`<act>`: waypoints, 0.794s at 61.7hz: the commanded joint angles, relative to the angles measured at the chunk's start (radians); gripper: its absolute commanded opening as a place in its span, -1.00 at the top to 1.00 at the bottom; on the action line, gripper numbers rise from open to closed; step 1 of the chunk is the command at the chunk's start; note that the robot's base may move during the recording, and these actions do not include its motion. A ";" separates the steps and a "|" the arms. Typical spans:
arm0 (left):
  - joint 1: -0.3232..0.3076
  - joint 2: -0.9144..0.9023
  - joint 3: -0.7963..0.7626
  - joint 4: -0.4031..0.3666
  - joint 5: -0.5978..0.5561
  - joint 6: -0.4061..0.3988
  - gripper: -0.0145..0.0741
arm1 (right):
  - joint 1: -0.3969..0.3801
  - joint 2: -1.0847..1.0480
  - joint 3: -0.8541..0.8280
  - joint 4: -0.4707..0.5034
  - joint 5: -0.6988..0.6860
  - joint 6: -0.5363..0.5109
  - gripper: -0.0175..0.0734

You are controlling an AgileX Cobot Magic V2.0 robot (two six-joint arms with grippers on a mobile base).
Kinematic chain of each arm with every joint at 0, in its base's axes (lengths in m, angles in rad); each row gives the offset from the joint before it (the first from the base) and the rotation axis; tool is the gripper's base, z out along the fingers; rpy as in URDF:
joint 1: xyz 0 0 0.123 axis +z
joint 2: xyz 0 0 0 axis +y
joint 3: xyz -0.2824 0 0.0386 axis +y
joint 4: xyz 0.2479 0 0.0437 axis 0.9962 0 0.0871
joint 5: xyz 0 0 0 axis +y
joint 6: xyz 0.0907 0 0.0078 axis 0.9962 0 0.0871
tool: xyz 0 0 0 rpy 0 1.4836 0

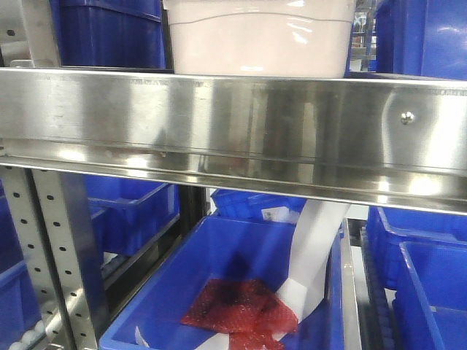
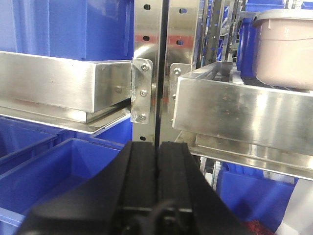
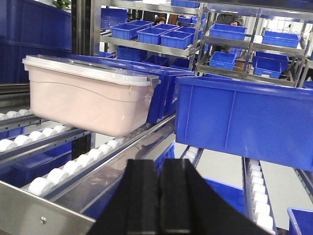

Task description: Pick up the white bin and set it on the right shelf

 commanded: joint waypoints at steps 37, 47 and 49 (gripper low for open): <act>-0.003 -0.015 0.017 -0.008 -0.093 -0.003 0.94 | -0.002 -0.077 0.446 -0.286 -0.438 0.357 0.46; -0.003 -0.015 0.017 -0.008 -0.093 -0.003 0.94 | -0.002 -0.101 0.511 -0.263 -0.473 0.356 0.46; -0.003 -0.015 0.017 -0.008 -0.093 -0.003 0.94 | -0.002 -0.101 0.511 -0.263 -0.472 0.356 0.46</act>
